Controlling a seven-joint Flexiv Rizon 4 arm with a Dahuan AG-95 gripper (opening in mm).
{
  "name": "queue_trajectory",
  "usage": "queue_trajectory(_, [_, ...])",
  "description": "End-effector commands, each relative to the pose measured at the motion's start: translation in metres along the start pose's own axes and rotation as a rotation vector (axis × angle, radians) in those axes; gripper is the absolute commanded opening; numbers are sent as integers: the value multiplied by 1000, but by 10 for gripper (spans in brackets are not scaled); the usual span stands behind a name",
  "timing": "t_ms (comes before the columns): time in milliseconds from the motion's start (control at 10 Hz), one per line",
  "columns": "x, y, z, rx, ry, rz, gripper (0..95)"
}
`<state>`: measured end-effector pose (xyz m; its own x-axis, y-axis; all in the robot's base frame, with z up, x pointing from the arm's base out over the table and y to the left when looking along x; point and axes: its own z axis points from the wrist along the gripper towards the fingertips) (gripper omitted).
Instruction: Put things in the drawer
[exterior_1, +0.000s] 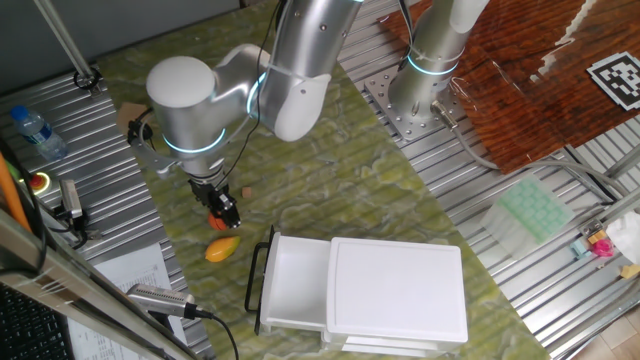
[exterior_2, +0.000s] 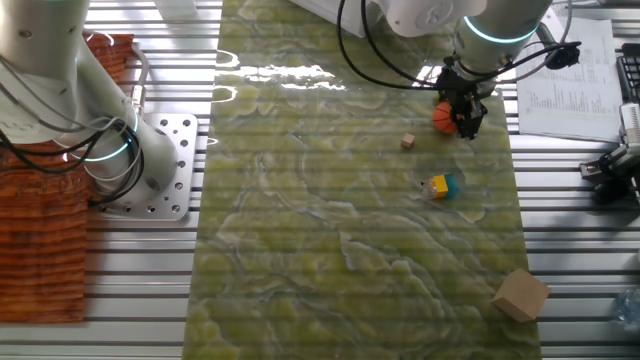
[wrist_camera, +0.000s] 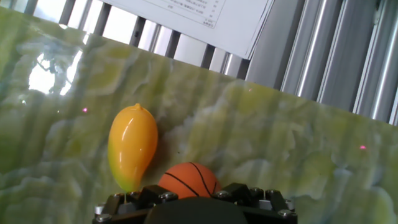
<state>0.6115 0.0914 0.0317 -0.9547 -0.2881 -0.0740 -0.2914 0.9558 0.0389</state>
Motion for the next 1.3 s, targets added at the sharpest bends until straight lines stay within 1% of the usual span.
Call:
queue_trajectory(100, [0,0,0,3,-3,2,570])
queue_trajectory(300, [0,0,0,6,-13,-1,570])
queue_trajectory(500, [0,0,1,10,-15,2,570])
queue_trajectory(600, [0,0,1,15,-15,7,380])
queue_trajectory(700, [0,0,0,16,-14,15,0])
queue_trajectory(1000, [-3,1,-2,16,-14,27,0])
queue_trajectory(1200, [-7,3,-9,18,-14,38,0])
queue_trajectory(1300, [-11,5,-17,18,-11,44,0])
